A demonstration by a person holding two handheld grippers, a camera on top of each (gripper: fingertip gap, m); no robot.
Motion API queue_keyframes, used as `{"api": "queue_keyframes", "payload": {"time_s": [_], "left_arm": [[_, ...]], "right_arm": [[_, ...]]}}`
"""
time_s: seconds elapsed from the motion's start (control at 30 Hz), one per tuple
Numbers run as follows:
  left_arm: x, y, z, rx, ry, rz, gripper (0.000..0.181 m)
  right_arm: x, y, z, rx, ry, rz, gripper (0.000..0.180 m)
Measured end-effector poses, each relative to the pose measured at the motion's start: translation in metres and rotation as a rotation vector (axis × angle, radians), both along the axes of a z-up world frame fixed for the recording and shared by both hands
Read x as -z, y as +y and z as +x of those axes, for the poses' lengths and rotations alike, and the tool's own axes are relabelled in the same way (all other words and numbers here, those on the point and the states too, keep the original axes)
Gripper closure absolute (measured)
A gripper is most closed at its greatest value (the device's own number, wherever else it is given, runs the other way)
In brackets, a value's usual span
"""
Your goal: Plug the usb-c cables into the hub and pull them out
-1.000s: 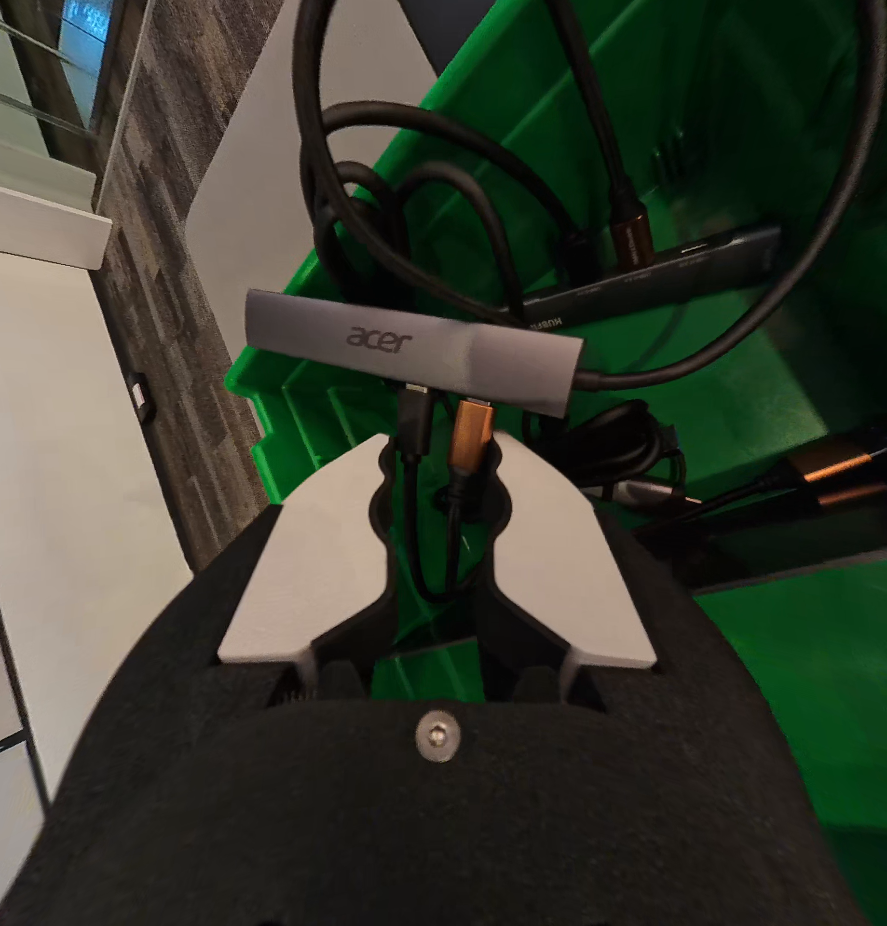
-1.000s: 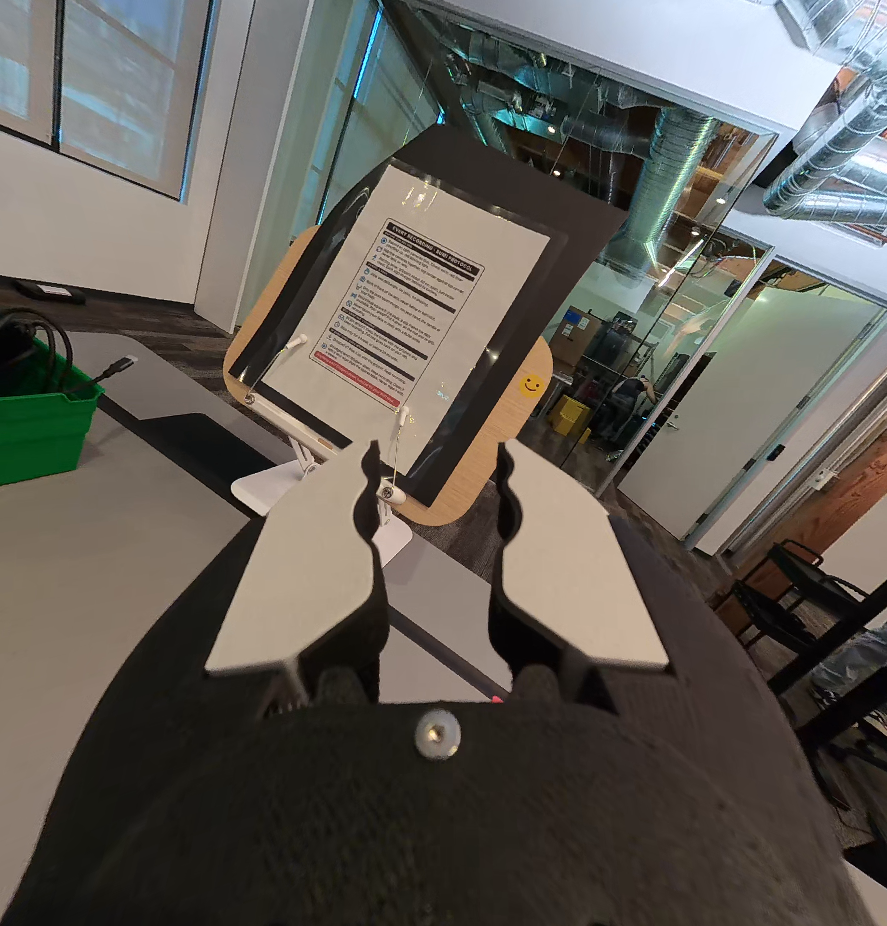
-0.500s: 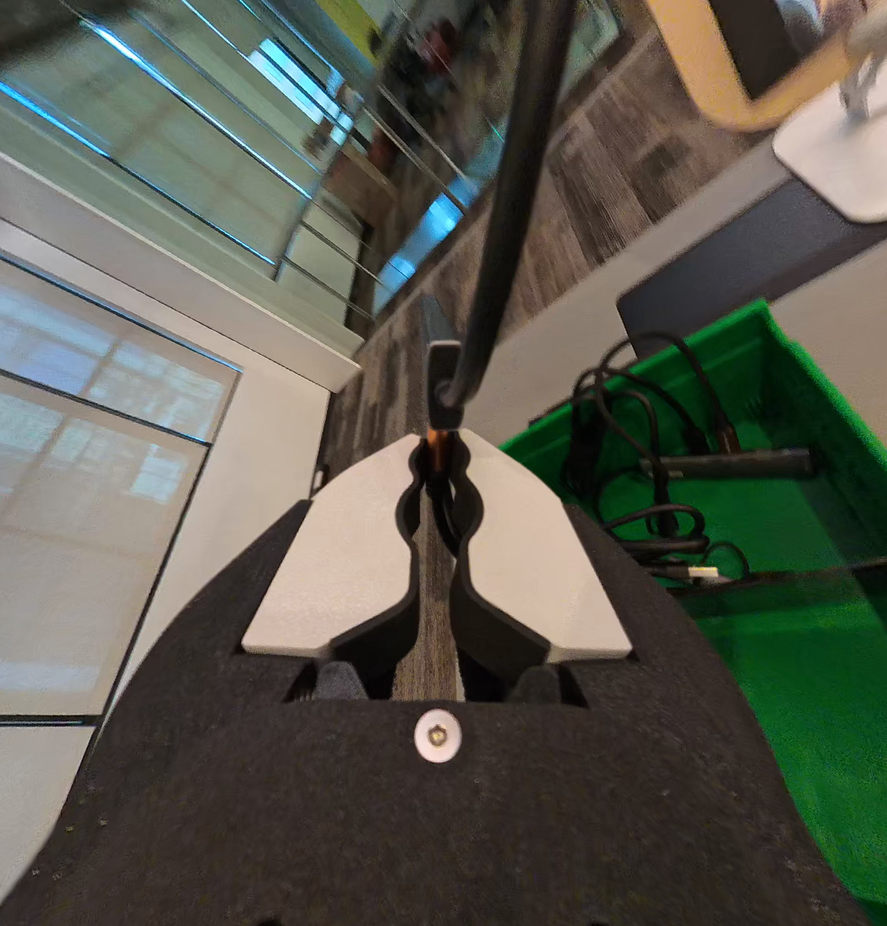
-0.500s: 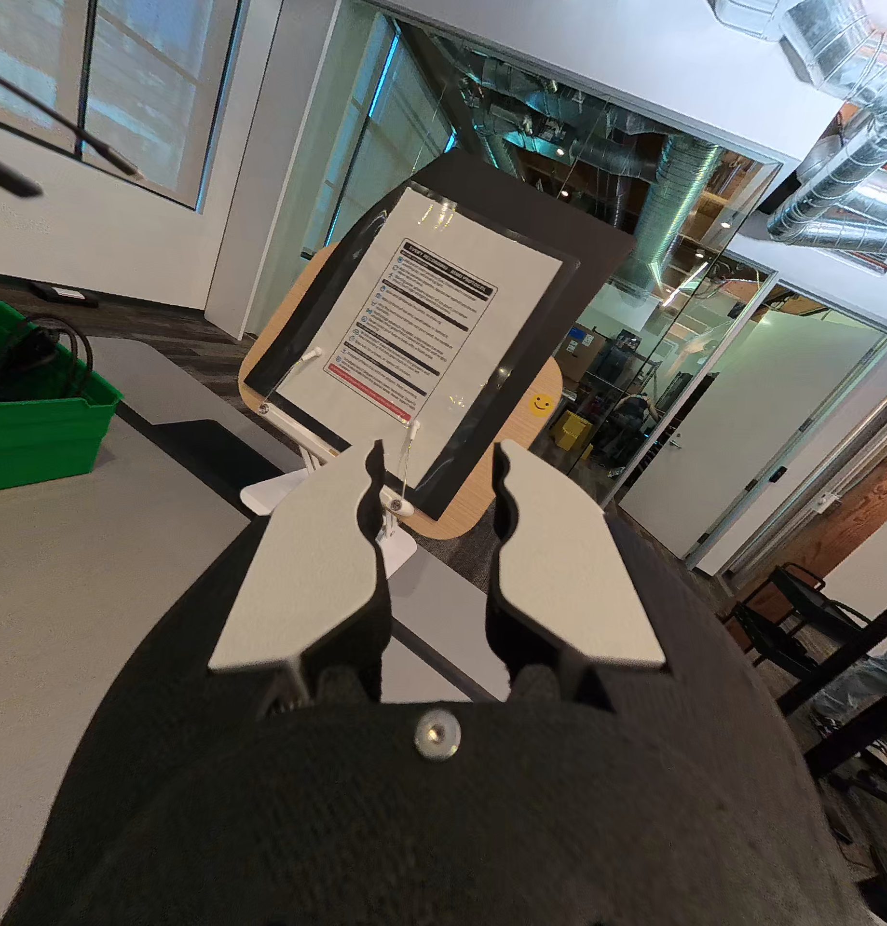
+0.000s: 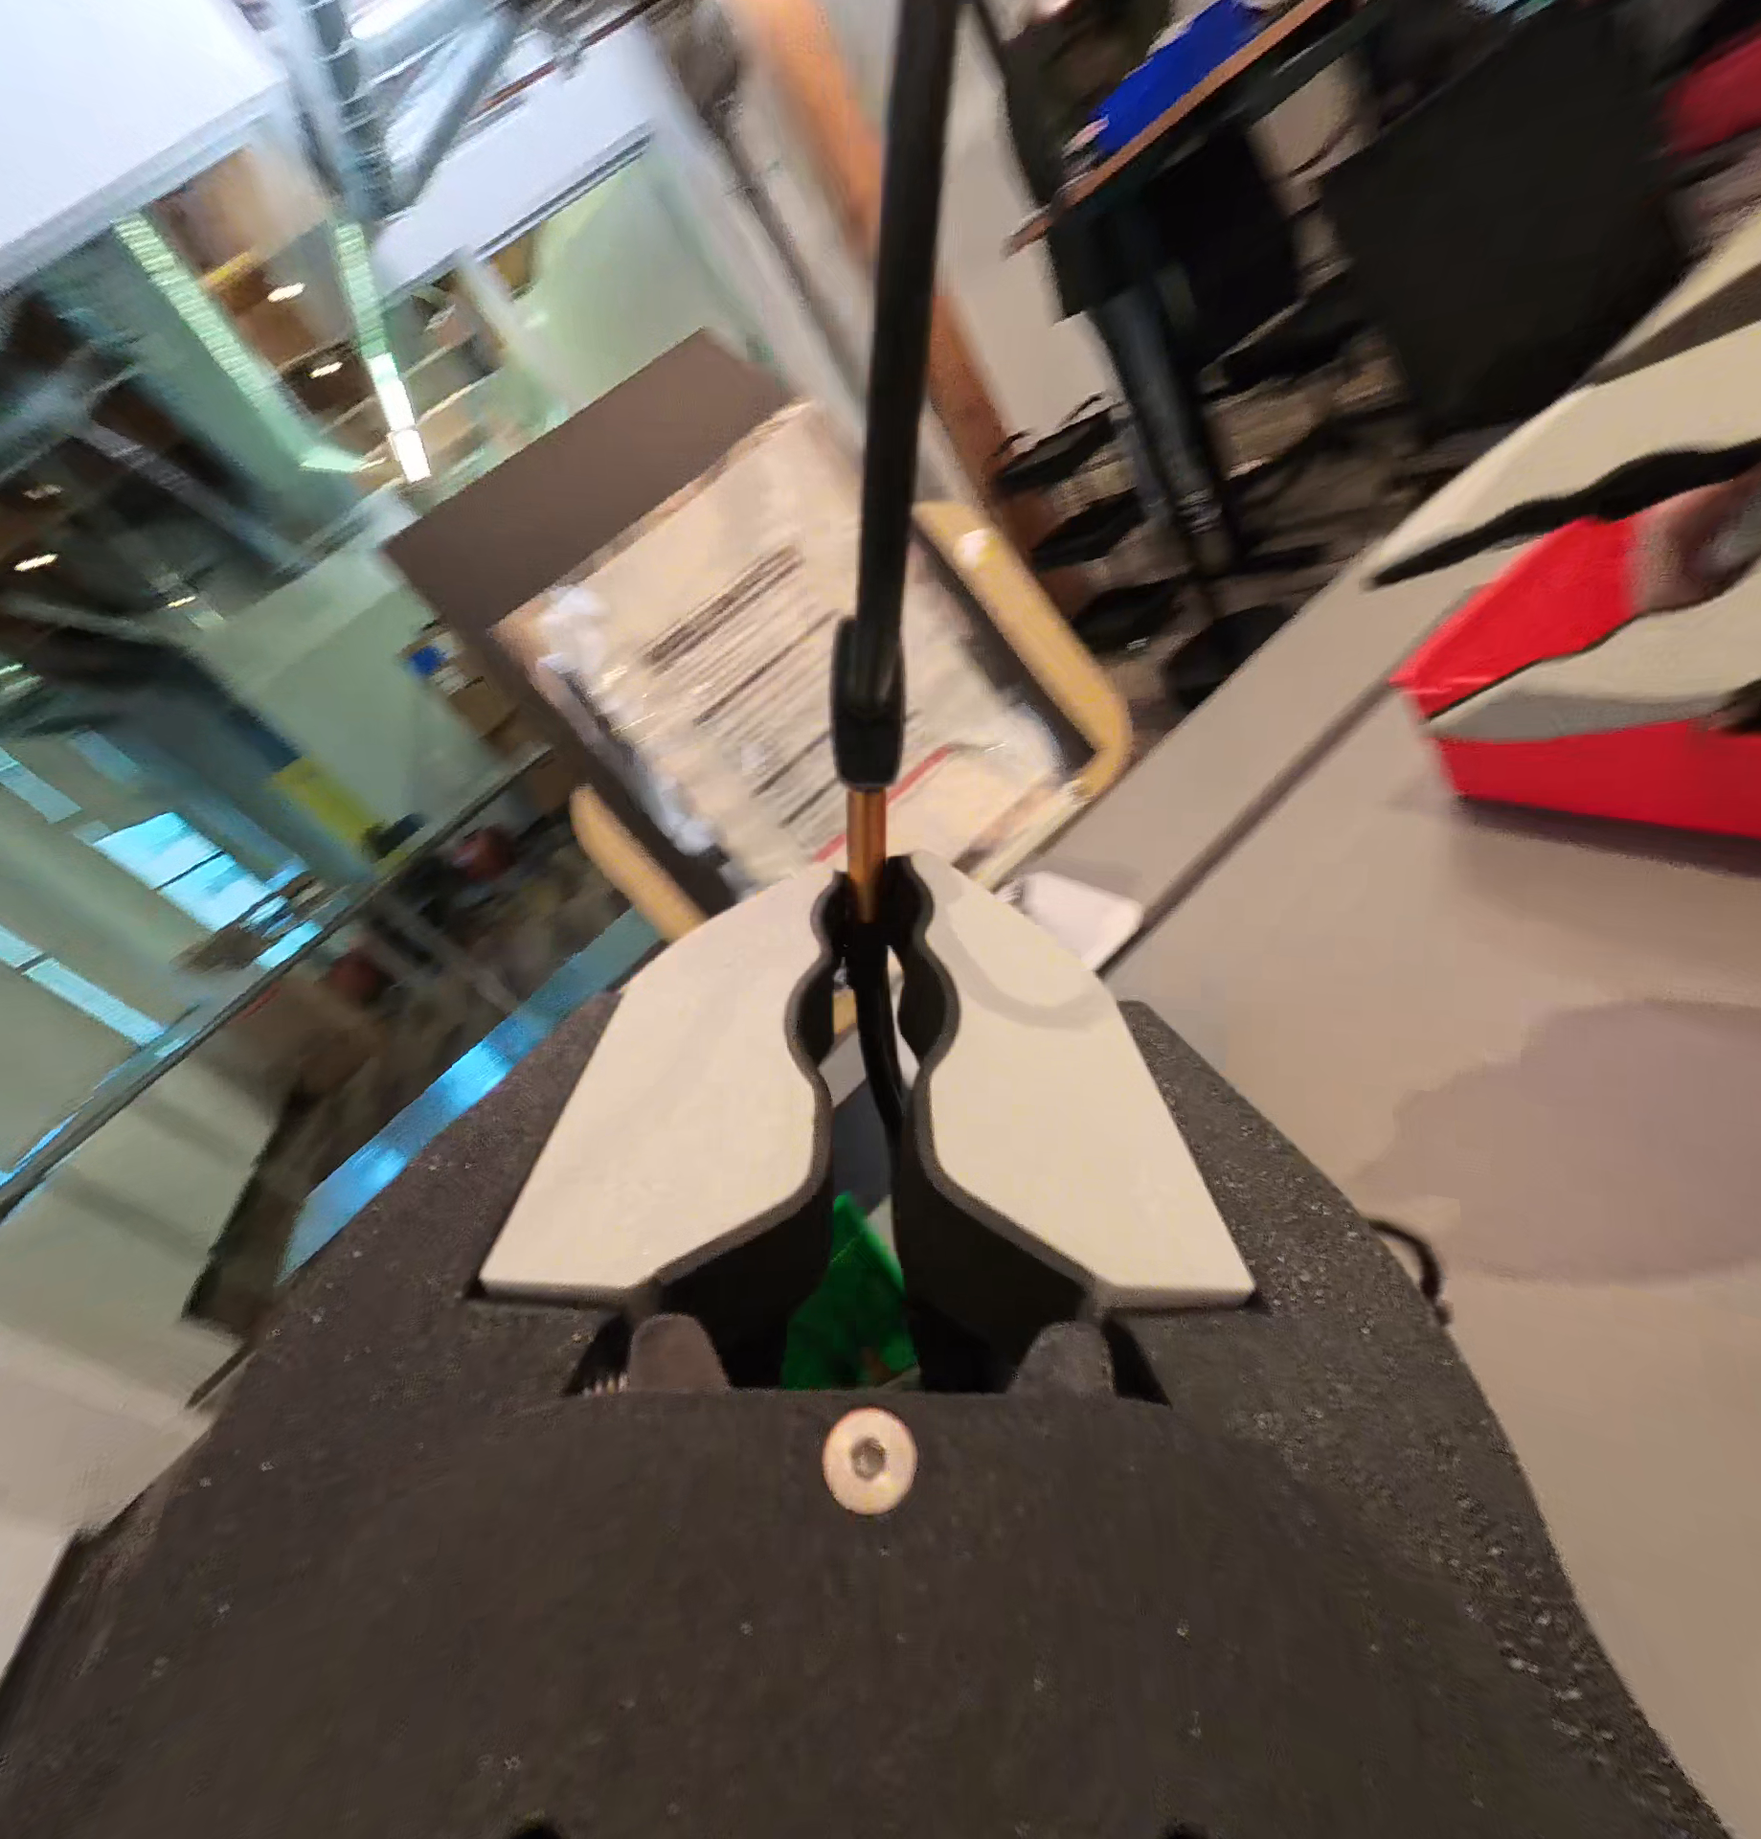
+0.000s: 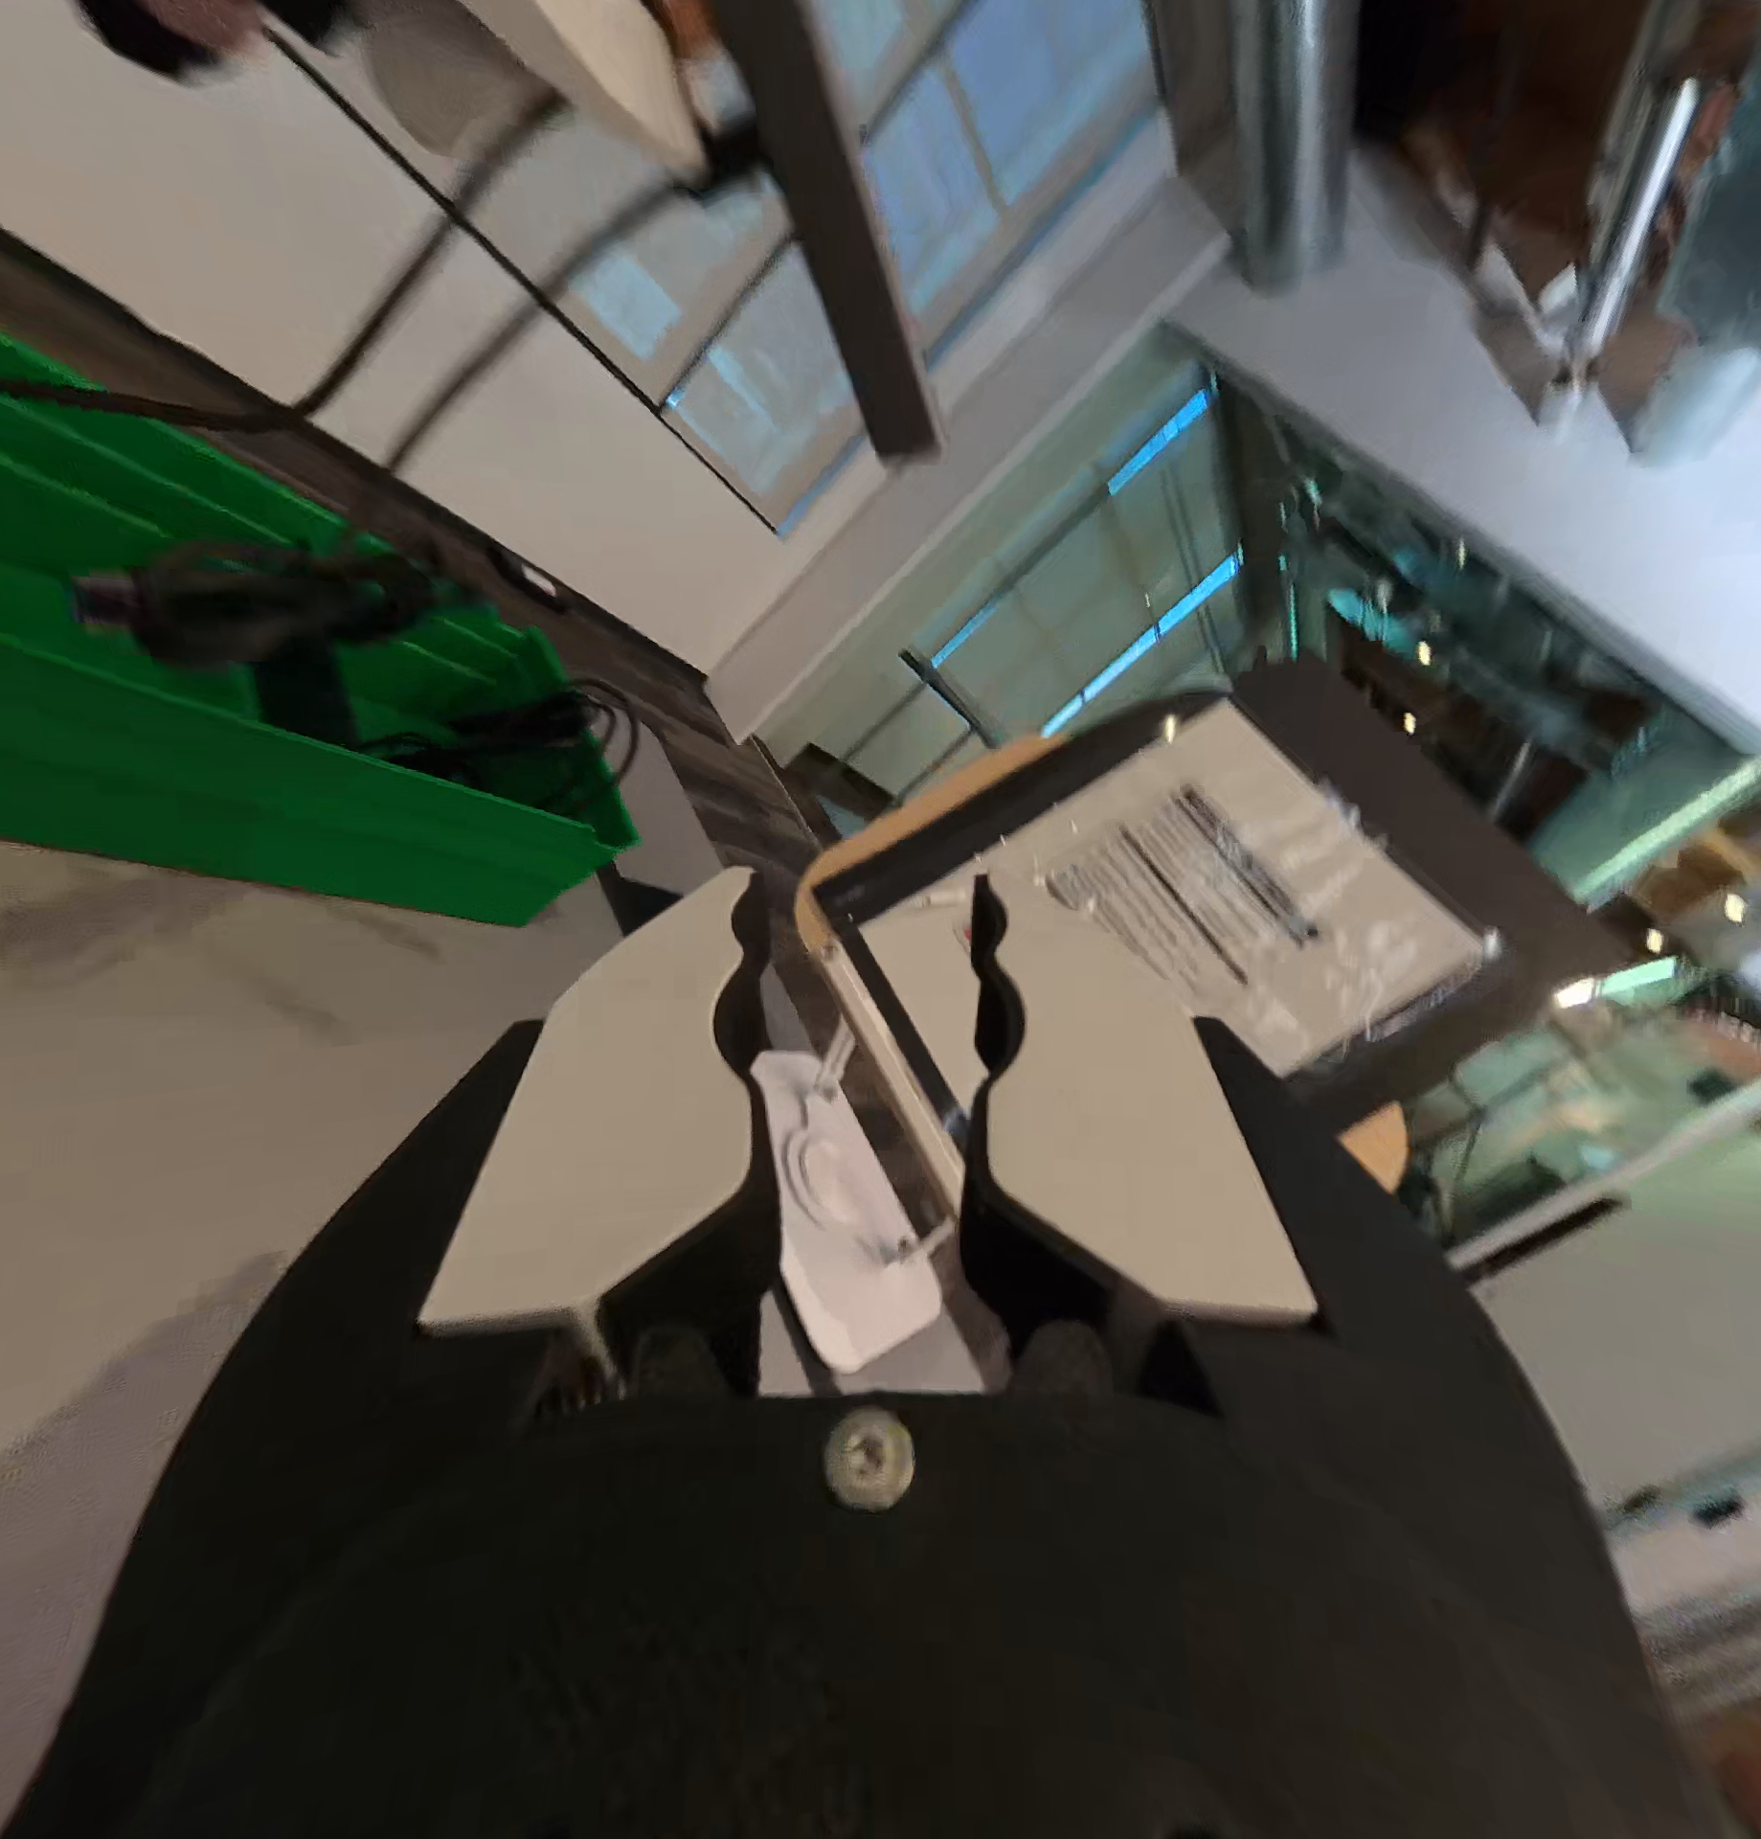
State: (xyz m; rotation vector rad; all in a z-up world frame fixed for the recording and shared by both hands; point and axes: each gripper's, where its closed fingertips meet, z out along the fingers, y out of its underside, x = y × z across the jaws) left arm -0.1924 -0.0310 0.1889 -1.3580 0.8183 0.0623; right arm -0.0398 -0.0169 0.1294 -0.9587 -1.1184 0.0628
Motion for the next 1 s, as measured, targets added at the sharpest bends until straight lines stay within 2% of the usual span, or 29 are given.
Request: {"api": "queue_keyframes", "payload": {"time_s": [0.07, 0.17, 0.27, 0.37, 0.57, 0.67, 0.77, 0.87, 0.93, 1.0], "left_arm": [[0.008, -0.005, 0.030, 0.103, 0.023, -0.033, 0.174], [0.022, -0.005, 0.058, 0.158, 0.067, -0.066, 0.174], [0.031, -0.005, 0.077, 0.200, 0.058, -0.111, 0.174], [0.042, -0.009, 0.097, 0.267, 0.055, -0.175, 0.174], [0.055, -0.010, 0.121, 0.295, 0.025, -0.250, 0.174], [0.060, -0.008, 0.127, 0.291, -0.003, -0.286, 0.174], [0.064, -0.010, 0.135, 0.310, -0.025, -0.311, 0.174], [0.067, -0.019, 0.143, 0.353, 0.008, -0.304, 0.161], [0.060, -0.028, 0.140, 0.401, -0.008, -0.308, 0.136], [0.046, -0.033, 0.127, 0.448, -0.077, -0.315, 0.128]], "right_arm": [[-0.007, -0.018, -0.014, -0.030, -0.014, 0.097, 0.139], [-0.019, -0.034, -0.022, -0.037, 0.019, 0.193, 0.140], [-0.027, -0.027, -0.018, 0.062, 0.055, 0.238, 0.139], [-0.021, -0.021, -0.024, 0.074, 0.050, 0.247, 0.137], [-0.013, 0.003, -0.023, 0.201, 0.126, 0.210, 0.134], [-0.012, 0.014, -0.013, 0.296, 0.175, 0.197, 0.143], [-0.008, 0.017, -0.012, 0.300, 0.186, 0.169, 0.156], [-0.009, 0.015, -0.009, 0.226, 0.236, 0.108, 0.156], [-0.012, 0.012, -0.005, 0.140, 0.309, 0.083, 0.156], [-0.015, 0.001, -0.007, -0.050, 0.363, 0.033, 0.156]]}}
